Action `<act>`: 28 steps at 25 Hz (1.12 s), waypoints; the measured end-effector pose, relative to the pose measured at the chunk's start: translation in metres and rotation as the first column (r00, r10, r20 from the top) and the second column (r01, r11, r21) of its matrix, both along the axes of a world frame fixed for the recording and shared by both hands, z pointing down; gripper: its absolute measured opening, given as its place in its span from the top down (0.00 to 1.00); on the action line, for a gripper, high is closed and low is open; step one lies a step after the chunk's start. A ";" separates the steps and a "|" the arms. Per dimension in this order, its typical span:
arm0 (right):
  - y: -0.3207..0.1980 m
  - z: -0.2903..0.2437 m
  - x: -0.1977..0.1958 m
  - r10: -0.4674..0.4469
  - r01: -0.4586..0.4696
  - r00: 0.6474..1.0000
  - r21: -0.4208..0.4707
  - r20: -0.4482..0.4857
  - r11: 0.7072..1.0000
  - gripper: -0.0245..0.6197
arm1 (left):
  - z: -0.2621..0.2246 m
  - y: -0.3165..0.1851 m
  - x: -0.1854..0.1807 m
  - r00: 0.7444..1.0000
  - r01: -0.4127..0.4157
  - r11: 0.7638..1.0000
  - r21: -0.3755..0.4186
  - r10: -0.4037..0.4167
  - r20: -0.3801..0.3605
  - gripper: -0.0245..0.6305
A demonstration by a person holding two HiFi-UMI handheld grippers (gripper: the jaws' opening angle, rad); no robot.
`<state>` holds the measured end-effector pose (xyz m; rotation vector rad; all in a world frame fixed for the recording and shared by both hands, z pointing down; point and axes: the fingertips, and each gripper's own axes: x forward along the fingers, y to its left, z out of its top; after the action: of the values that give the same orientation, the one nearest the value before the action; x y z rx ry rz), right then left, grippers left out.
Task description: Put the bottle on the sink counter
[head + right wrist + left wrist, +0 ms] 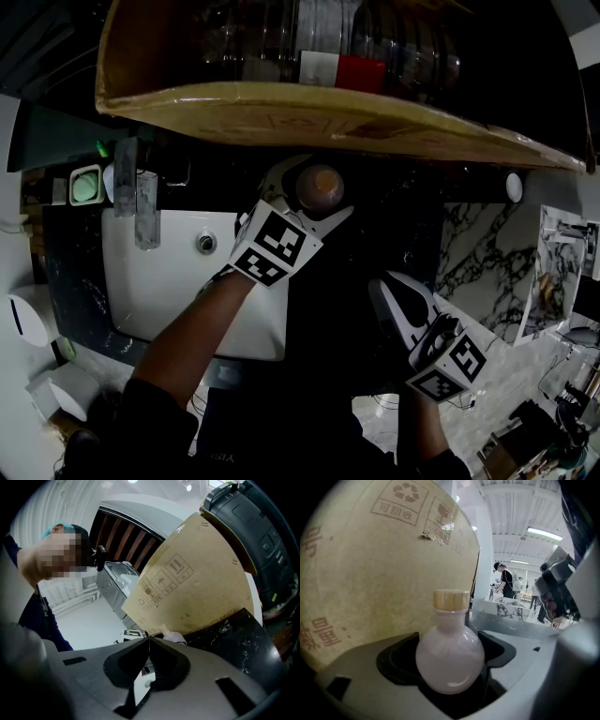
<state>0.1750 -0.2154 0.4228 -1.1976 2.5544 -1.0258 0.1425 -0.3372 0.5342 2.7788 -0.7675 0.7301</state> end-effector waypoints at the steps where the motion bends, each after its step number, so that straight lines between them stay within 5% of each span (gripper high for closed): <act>1: 0.000 0.000 0.000 0.001 -0.001 1.000 0.001 0.001 1.000 0.92 | 0.000 0.000 0.000 1.000 0.001 1.000 0.001 -0.001 0.003 0.37; 28: -0.003 -0.007 0.002 0.003 -0.003 1.000 0.011 0.012 1.000 0.92 | 0.013 0.000 0.002 0.996 0.005 0.999 -0.031 -0.002 0.094 0.37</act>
<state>0.1768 -0.2187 0.4153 -1.1888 2.5449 -1.0135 0.1445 -0.3377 0.5471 2.7313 -0.7700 0.8695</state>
